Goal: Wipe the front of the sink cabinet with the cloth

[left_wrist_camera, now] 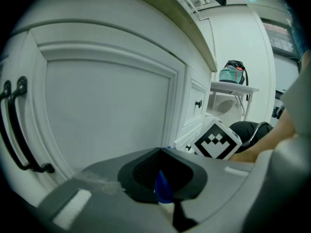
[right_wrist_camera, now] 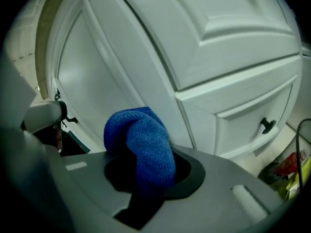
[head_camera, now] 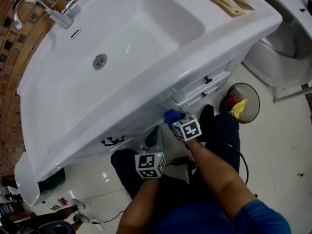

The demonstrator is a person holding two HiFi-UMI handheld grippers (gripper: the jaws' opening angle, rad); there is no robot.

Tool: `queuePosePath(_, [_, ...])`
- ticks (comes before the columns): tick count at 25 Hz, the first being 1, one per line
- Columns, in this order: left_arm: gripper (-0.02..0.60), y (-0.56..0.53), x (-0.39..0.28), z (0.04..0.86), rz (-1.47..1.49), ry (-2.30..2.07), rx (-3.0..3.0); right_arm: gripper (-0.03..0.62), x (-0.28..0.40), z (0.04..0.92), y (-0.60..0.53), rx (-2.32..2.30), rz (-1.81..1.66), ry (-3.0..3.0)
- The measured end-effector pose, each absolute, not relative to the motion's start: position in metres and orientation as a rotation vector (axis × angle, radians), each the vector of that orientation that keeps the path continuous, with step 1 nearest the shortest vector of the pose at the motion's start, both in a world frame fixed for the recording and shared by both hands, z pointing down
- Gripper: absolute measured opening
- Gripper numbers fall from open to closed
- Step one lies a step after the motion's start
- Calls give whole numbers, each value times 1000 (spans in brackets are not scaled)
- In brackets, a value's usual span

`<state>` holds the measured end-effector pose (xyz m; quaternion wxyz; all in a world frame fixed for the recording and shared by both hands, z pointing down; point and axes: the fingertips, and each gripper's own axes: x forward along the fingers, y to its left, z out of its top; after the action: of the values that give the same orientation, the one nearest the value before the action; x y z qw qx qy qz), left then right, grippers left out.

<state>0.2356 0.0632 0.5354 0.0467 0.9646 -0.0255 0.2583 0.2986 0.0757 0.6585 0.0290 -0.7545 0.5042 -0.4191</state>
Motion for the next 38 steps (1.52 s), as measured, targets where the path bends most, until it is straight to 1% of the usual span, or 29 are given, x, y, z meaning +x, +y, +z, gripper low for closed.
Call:
queuePosePath(6, [2,58,233,571,889,-84,2865,81,299,690,84,-2313,-1427,1489])
queuePosePath(10, [2,60,233,581,903,-70,2838,81,302,708,88,-2335,-1489,1480])
queuePosePath(16, [2,53,223,580,878,-80,2806,81,296,694,90,-2323,-1458,1485])
queuePosePath(20, [2,59,219,563,805,-70,2820,81,285,642,87,-2295,-1286,1561])
queuePosePath(25, [1,74,211,531,693,-47,2866,81,275,546,89,-2246,-931,1669])
queuePosePath(34, [1,91,216,435,393,18,3041,81,301,384,126,-2231,-381,1552])
queuePosePath(38, [2,99,221,404,292,50,3056,81,319,351,126,-2258,-288,1546])
